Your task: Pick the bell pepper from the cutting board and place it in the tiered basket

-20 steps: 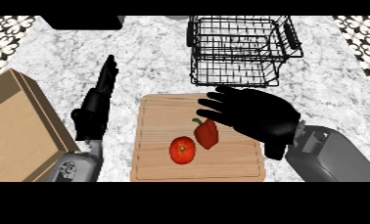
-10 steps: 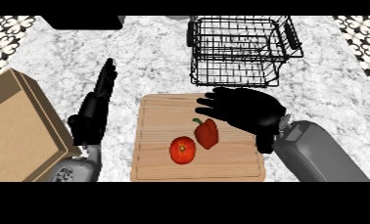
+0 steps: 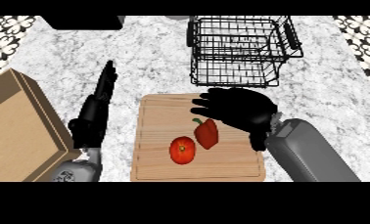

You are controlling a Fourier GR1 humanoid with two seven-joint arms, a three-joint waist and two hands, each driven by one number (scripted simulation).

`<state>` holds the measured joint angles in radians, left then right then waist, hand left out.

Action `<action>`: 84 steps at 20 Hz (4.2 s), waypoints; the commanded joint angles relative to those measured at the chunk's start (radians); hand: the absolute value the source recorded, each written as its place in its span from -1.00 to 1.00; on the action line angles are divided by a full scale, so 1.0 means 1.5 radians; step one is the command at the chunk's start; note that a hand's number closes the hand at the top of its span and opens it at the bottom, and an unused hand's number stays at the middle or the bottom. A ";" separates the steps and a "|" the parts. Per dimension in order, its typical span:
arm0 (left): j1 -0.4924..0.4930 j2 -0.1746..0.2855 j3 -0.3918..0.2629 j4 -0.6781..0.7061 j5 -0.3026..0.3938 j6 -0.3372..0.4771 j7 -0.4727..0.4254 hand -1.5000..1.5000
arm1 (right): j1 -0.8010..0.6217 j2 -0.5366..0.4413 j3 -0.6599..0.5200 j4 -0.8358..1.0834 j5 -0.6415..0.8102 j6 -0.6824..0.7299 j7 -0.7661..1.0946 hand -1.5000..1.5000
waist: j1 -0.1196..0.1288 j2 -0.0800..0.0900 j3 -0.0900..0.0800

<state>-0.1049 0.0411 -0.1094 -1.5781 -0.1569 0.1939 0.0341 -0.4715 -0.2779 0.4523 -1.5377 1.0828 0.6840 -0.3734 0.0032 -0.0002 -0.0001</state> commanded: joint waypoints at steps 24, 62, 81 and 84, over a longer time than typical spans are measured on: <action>-0.040 -0.027 0.019 0.044 -0.020 -0.001 -0.014 0.00 | 0.045 0.097 0.005 0.083 0.122 -0.020 -0.027 -1.00 | -0.003 0.000 0.000; -0.036 -0.027 0.009 0.025 -0.022 -0.021 0.008 0.00 | -0.054 0.185 0.073 0.138 0.053 -0.189 0.953 1.00 | 0.021 -0.001 0.000; -0.029 -0.005 0.046 0.002 -0.004 -0.029 0.025 0.00 | -0.373 0.185 -0.064 -0.059 -0.036 -0.033 1.171 1.00 | 0.000 -0.008 -0.001; -0.042 -0.011 0.029 0.027 -0.016 -0.021 0.013 0.00 | -0.398 0.185 -0.110 -0.068 -0.094 -0.086 1.183 1.00 | 0.002 -0.005 -0.001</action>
<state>-0.1524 0.0151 -0.0764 -1.5521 -0.1854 0.1702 0.0584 -0.9951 -0.0198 0.3622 -1.6239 1.0115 0.4971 1.1564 0.0055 -0.0105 -0.0019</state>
